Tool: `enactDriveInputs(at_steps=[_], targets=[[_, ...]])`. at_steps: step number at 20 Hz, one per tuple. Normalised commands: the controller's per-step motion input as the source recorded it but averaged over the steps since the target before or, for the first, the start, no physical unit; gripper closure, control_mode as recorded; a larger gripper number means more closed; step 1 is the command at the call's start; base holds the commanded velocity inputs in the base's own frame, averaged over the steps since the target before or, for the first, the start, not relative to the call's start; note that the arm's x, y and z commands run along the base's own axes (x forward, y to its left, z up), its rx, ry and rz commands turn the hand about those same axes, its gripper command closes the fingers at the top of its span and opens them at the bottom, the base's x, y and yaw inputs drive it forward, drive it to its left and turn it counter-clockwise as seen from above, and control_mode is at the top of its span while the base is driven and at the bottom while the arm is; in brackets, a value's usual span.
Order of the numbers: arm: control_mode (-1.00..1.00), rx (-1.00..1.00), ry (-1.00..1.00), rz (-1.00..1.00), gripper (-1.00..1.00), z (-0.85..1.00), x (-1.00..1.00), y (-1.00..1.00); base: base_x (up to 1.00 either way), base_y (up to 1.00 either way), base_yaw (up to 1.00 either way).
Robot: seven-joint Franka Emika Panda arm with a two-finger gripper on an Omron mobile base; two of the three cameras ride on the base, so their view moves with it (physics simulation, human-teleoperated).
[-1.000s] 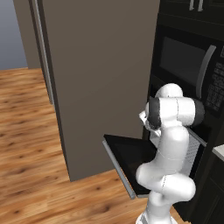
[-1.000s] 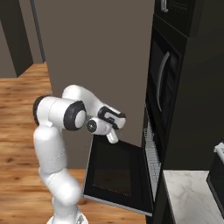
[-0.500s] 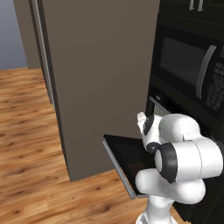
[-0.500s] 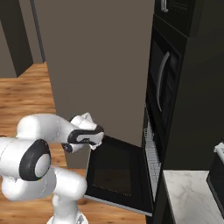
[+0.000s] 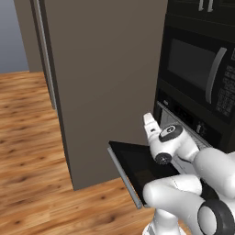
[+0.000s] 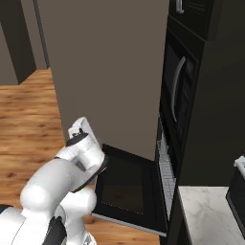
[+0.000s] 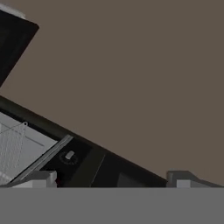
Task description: Place the fish on the rack of the oven, and slide the rack back inside. Close the oven door.
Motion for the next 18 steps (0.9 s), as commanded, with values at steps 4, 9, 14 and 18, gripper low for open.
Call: enactDriveInputs(at_steps=[4,9,14,18], targets=[[-1.00,0.00,-0.01,0.00,-1.00,0.68,-0.32,0.59,0.00,0.00,0.00],[-1.00,0.00,-0.04,-0.01,-1.00,0.19,-0.37,0.81,0.00,0.00,0.00],[-1.00,0.00,0.00,-0.06,-1.00,-0.01,-0.36,0.92,0.00,0.00,0.00],[-1.00,-0.04,0.05,-0.08,-1.00,-0.16,-0.38,0.88,0.00,0.00,0.00]])
